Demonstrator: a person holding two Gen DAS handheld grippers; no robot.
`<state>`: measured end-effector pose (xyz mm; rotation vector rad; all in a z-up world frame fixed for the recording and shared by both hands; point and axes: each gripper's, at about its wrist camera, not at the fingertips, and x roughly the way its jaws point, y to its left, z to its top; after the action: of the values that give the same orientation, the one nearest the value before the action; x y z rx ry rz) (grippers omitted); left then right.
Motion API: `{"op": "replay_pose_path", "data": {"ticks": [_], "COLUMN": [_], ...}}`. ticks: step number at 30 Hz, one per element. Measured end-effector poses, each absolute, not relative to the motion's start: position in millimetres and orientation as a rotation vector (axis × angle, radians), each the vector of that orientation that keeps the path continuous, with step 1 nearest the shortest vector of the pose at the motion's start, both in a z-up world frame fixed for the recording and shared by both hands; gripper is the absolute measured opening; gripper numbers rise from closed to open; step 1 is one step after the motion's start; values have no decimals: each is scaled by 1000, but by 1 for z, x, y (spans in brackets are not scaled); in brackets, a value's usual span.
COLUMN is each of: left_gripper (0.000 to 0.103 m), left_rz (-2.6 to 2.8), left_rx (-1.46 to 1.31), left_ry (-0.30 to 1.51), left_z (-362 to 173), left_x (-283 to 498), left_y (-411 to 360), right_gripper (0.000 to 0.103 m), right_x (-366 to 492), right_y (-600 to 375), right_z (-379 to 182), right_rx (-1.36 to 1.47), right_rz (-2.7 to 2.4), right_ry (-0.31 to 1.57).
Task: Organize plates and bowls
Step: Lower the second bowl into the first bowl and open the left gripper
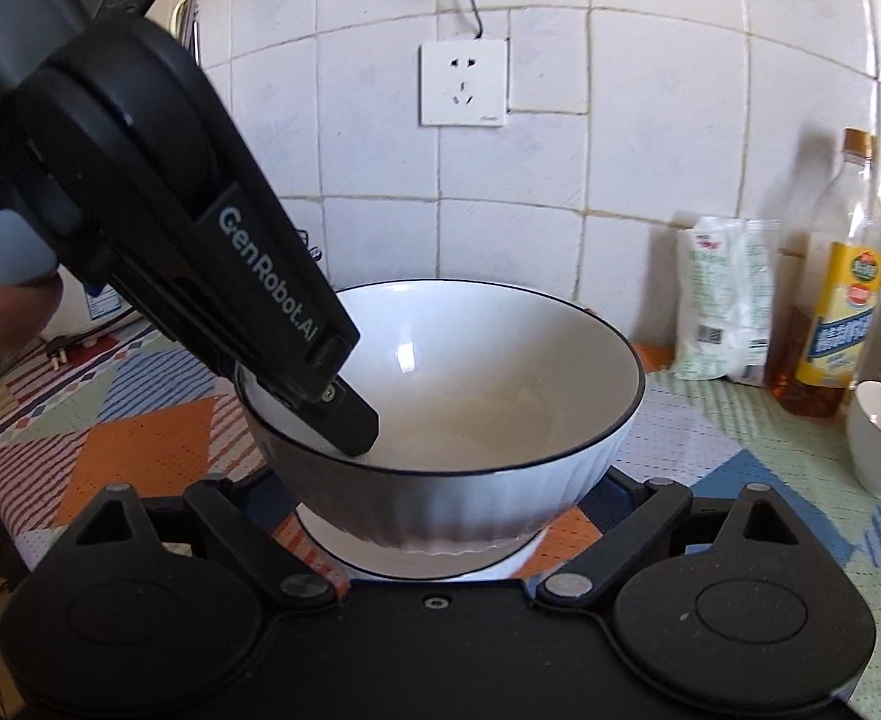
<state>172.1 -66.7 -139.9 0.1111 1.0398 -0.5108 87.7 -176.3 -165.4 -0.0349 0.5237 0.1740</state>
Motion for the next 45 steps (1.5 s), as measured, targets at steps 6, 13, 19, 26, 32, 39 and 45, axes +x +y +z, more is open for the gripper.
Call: {"op": "replay_pose_path", "data": {"ticks": [6,13,19,26,32,39,45], "left_gripper": [17,20,22,22,24,28,27], "left_rz": [-519,-479,-395,-396,-391,-402,-385], "left_rx": [117,230,383,337,353,275,240], "left_ry": [1083,1036,982,1015,991,1051,1071], "left_z": [-152,-150,-156,-164,-167,-171,-174], "left_x": [185,178,174,183,182,191,196], "left_y": [-63,-78,-88,-84,-89,-84,-78], "right_gripper": [97,97,96,96,96,96,101], "right_x": [111,123,123,123,126,120,116], "right_y": [-177,-181,-173,-174,-174,-169,-173], "right_z": [-170,-168,-167,-173,-172,-167,-165], "right_rx": [-44,19,-36,-44,-60,-117,-115], "right_rz": [207,209,231,231,226,207,165], "right_ry": [609,666,702,704,716,728,747]}}
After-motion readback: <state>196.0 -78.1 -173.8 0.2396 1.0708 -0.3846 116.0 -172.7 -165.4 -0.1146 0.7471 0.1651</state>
